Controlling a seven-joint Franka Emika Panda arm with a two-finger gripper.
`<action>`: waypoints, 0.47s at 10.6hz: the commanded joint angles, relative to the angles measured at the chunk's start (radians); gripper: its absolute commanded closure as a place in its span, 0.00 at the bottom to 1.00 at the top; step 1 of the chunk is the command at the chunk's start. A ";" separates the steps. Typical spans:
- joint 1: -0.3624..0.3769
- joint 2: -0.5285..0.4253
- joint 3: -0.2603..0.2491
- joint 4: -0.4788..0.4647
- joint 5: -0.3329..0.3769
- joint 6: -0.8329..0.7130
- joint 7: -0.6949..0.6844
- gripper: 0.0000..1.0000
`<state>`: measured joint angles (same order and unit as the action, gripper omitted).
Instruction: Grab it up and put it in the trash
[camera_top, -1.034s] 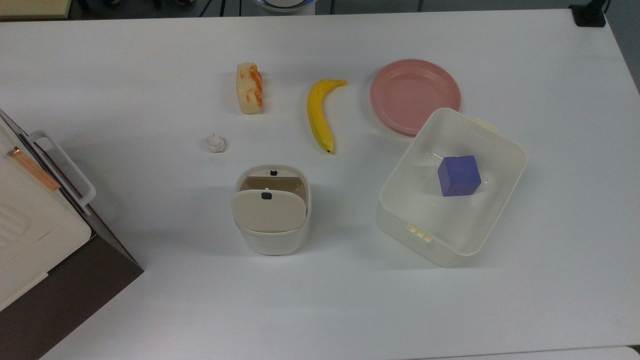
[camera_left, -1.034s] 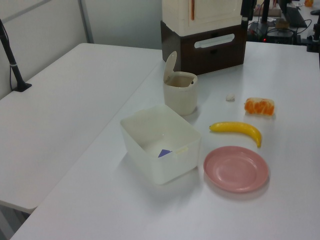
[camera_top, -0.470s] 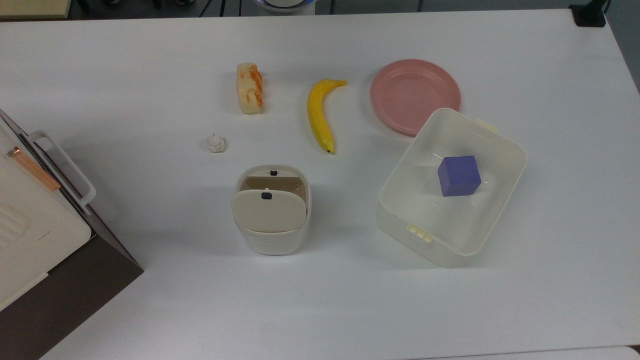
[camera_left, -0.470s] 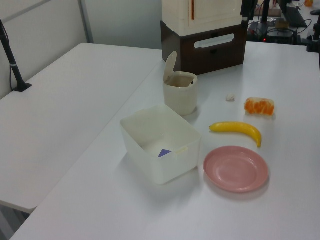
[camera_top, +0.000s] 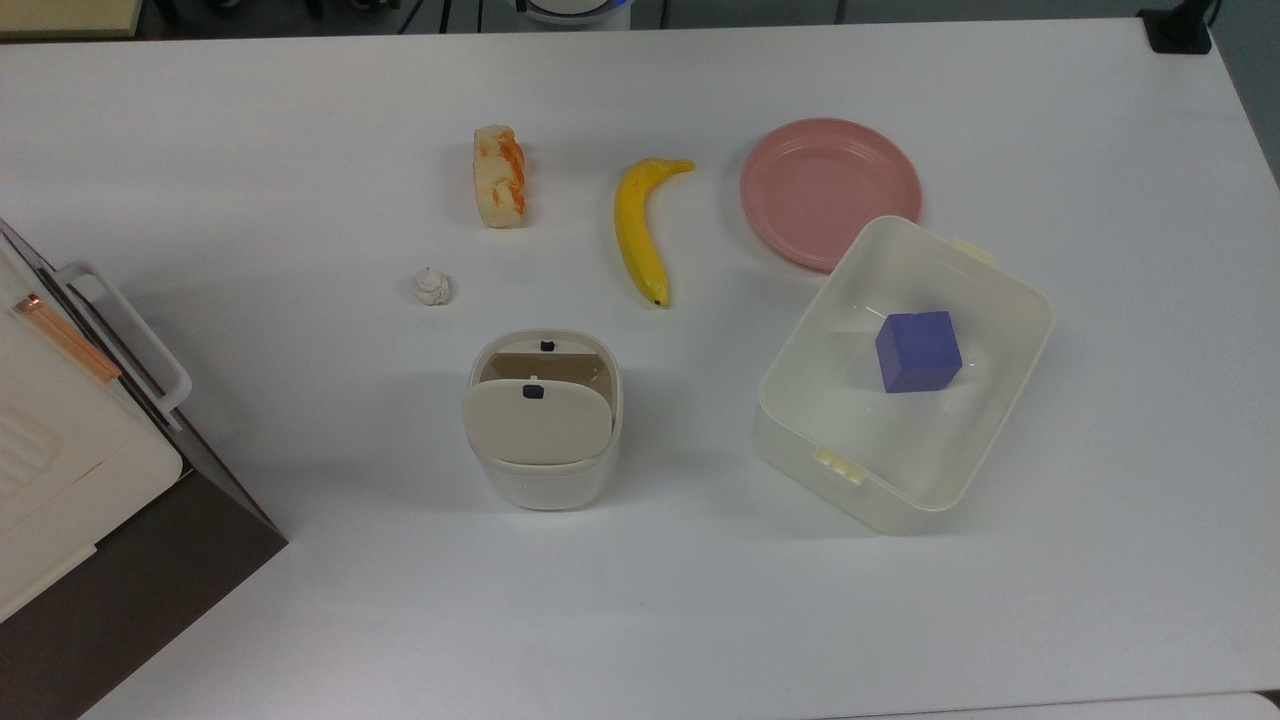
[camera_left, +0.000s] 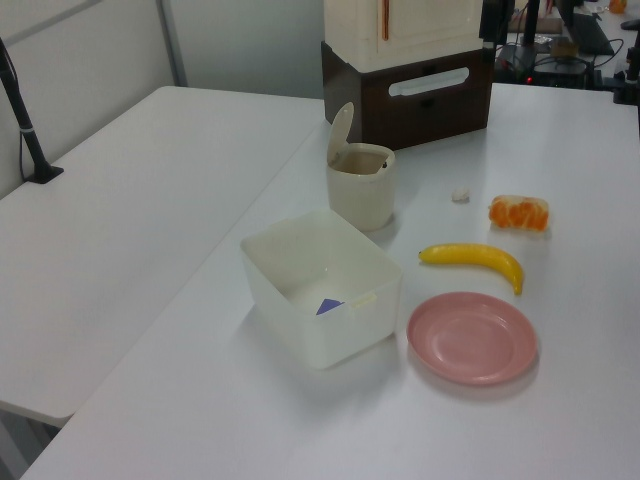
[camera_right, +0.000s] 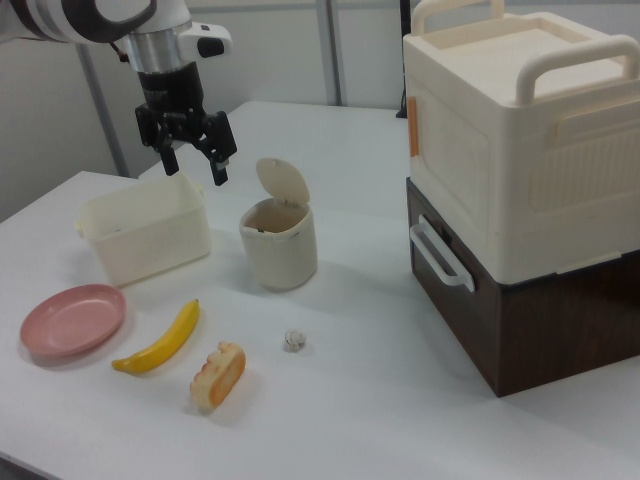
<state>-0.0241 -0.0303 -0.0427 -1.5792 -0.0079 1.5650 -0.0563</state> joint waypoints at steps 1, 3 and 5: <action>0.012 -0.005 0.000 -0.008 -0.014 -0.008 -0.005 0.00; 0.012 0.016 0.001 -0.028 -0.020 -0.028 -0.010 0.00; 0.001 0.042 0.000 -0.059 -0.023 -0.031 -0.008 0.00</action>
<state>-0.0210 -0.0053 -0.0410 -1.6018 -0.0119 1.5540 -0.0563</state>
